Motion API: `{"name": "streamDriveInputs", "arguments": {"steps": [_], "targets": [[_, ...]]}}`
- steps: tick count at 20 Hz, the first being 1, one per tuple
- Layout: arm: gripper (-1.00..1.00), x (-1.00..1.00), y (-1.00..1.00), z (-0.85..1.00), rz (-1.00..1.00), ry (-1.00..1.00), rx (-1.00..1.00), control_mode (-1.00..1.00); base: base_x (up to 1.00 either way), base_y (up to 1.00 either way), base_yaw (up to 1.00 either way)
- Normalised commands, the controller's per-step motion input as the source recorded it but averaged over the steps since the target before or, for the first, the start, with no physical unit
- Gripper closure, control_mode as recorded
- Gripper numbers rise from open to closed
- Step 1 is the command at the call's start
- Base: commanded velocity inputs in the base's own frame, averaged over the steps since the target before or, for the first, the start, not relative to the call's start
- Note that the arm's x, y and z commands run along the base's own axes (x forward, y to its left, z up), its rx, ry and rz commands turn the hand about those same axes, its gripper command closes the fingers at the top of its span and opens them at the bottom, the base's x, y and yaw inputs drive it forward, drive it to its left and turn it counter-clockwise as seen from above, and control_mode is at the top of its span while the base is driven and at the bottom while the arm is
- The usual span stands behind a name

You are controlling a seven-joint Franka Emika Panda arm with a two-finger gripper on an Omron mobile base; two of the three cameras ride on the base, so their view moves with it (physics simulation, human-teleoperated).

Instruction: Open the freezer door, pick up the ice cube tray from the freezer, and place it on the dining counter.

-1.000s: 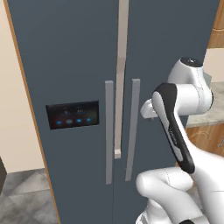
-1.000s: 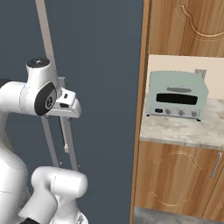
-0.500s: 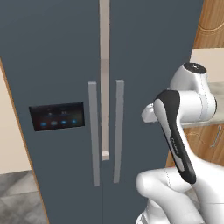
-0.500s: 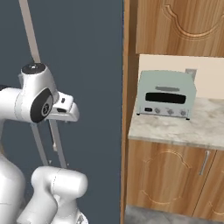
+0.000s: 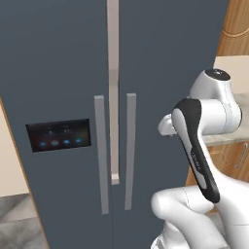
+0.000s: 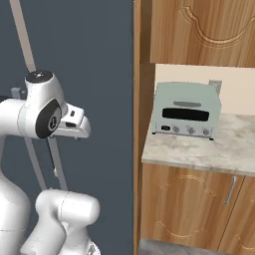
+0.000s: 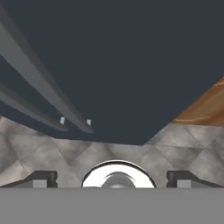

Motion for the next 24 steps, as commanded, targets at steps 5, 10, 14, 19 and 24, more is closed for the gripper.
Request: {"name": "streamDriveInputs", "arguments": {"steps": [5,10,14,19,24], "targets": [[-1.00,0.00,0.00,0.00,0.00,0.00,0.00,1.00,0.17,-0.05,0.00],[-1.00,-0.45,0.47,-0.10,0.00,-0.10,-0.05,-1.00,0.00,0.00,0.00],[-1.00,-0.83,0.93,-0.06,-0.05,-0.15,-0.02,-1.00,0.00,0.00,0.00],[-1.00,-0.52,1.00,-0.06,-0.02,-0.19,-0.01,-1.00,0.00,0.00,0.00],[-1.00,-0.35,0.88,0.00,-0.02,-0.40,0.04,-1.00,0.00,0.00,0.00]]}}
